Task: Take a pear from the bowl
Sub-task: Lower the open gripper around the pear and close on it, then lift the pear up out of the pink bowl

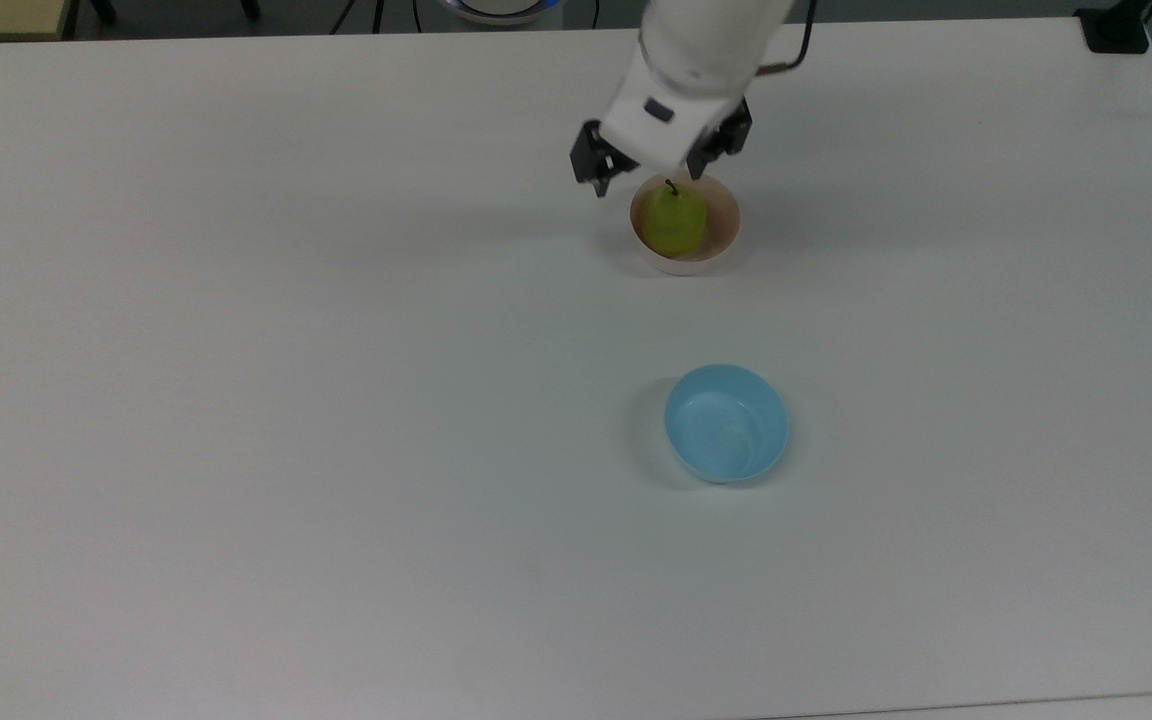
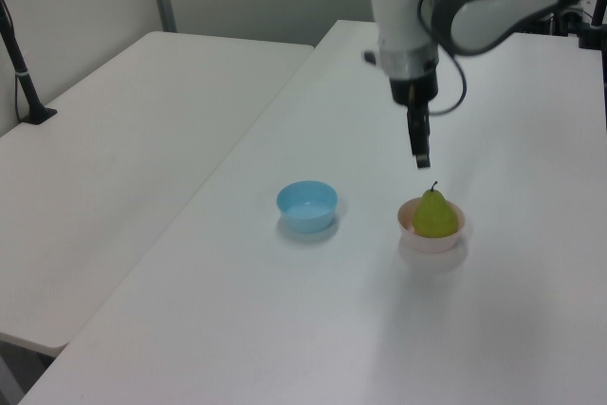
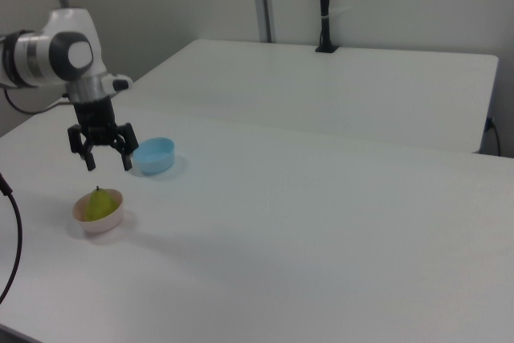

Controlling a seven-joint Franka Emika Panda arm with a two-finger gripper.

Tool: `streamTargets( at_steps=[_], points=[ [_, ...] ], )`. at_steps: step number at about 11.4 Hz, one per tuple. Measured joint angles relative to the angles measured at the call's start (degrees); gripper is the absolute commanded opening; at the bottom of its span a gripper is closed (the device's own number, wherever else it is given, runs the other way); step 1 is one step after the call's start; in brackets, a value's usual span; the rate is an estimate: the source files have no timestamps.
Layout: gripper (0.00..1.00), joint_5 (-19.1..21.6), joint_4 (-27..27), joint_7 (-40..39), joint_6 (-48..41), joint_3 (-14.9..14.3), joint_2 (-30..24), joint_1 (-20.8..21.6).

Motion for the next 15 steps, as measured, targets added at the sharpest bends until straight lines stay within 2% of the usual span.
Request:
streamTargets(
  at_steps=[2,4,10,12,13,14,15],
  points=[
    [1.00,0.00,0.03,-0.04,0.63,-0.81,3.17,1.45],
    [0.93,-0.02,-0.15,-0.07,0.63,-1.69,4.58,3.42],
    [0.72,-0.51,-1.55,-0.18,0.63,-1.73,7.00,6.05],
    [0.54,-0.52,-1.58,-0.18,0.63,-1.73,7.50,6.55],
    [0.40,-0.52,-1.64,-0.18,0.63,-1.73,7.68,6.60],
    [0.21,-0.61,-1.53,-0.17,0.62,-1.73,7.65,6.62],
    [0.13,-0.72,-1.55,-0.17,0.61,-1.73,7.67,6.66]
  ],
)
